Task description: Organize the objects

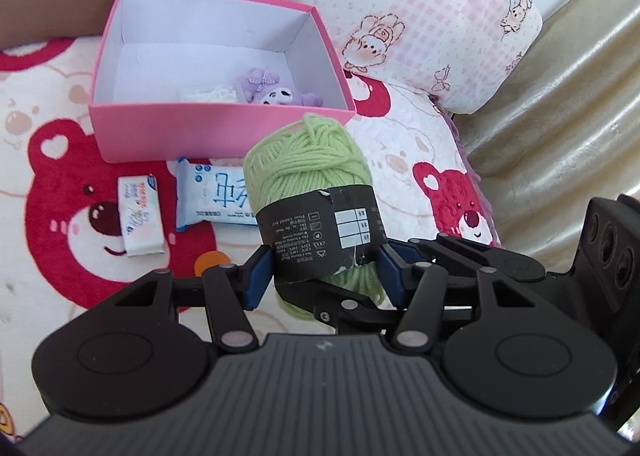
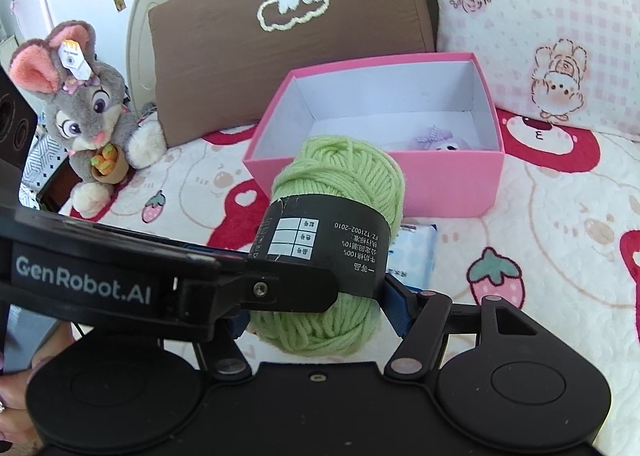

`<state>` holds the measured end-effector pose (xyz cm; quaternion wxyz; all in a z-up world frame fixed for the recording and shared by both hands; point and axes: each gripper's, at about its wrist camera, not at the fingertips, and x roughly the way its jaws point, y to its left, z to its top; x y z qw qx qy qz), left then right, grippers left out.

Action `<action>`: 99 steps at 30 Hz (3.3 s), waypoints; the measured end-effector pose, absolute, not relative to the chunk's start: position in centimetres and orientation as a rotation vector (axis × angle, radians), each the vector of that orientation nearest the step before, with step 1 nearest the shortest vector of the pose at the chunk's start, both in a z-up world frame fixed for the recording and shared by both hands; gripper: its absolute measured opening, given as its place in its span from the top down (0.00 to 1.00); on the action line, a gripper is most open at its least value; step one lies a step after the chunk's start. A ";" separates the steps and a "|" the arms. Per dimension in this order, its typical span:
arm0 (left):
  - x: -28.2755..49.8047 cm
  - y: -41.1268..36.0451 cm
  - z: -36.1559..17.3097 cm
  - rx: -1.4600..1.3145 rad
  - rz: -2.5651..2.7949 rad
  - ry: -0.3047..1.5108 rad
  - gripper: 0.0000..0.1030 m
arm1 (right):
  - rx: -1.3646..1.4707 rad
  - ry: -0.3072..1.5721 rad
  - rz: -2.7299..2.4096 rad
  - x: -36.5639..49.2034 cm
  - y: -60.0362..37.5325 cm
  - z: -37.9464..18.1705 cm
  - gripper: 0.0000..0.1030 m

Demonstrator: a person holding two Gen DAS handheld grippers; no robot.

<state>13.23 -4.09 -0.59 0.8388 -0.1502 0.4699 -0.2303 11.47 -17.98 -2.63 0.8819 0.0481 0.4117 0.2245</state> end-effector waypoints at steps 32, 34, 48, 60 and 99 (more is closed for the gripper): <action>26.8 5.5 6.2 -0.378 -0.356 0.841 0.45 | 0.163 0.671 0.600 26.6 -10.4 3.2 0.34; 28.1 5.5 4.7 -0.392 -0.345 0.864 0.45 | 0.157 0.678 0.596 27.5 -10.2 2.0 0.35; 33.3 4.1 -3.5 -0.321 -0.280 0.981 0.46 | 0.248 0.775 0.585 31.6 -10.9 -7.0 0.36; 34.1 4.2 -5.7 -0.301 -0.308 0.998 0.47 | 0.249 0.813 0.583 32.7 -10.9 -9.2 0.36; 34.4 4.5 -6.7 -0.322 -0.274 1.006 0.64 | 0.066 0.787 0.503 32.0 -8.7 -10.4 0.55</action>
